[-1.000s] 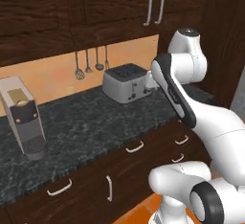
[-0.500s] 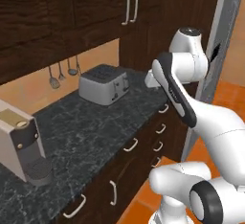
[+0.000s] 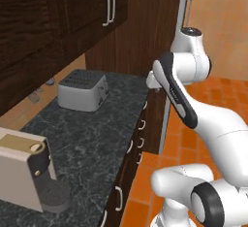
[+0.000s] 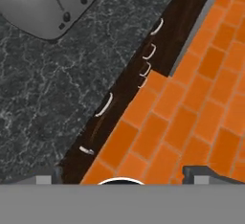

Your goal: Take a straw from the drawer in front and place it inside the glass cup on the dining counter.

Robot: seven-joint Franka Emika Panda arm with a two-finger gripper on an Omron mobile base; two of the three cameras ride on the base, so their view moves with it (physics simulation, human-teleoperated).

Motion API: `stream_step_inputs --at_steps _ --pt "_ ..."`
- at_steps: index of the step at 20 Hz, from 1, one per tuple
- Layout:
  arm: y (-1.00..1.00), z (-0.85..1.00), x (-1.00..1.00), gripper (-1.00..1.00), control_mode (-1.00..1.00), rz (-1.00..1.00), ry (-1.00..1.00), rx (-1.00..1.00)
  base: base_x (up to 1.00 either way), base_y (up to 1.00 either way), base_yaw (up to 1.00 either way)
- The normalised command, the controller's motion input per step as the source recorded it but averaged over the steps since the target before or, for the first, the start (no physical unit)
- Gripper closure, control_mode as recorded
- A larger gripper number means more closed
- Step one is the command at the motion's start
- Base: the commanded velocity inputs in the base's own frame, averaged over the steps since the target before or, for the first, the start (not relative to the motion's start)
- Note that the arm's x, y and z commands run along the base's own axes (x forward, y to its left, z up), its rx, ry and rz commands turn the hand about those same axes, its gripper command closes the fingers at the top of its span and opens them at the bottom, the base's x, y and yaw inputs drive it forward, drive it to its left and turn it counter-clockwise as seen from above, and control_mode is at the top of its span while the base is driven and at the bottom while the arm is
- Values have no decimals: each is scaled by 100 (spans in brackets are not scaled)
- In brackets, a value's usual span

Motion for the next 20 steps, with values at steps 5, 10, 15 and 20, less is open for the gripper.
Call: stream_step_inputs --at_steps 5,10,15,20 --pt "-14 0 -16 -100 -100 -38 0 44 0 0 0" --pt "-62 -30 0 -100 -100 -16 3 57 0 0 0" --pt "-40 -61 6 -100 -100 -1 7 40 0 0 0" --pt "-7 -98 0 -100 -100 1 0 20 0 0 0"
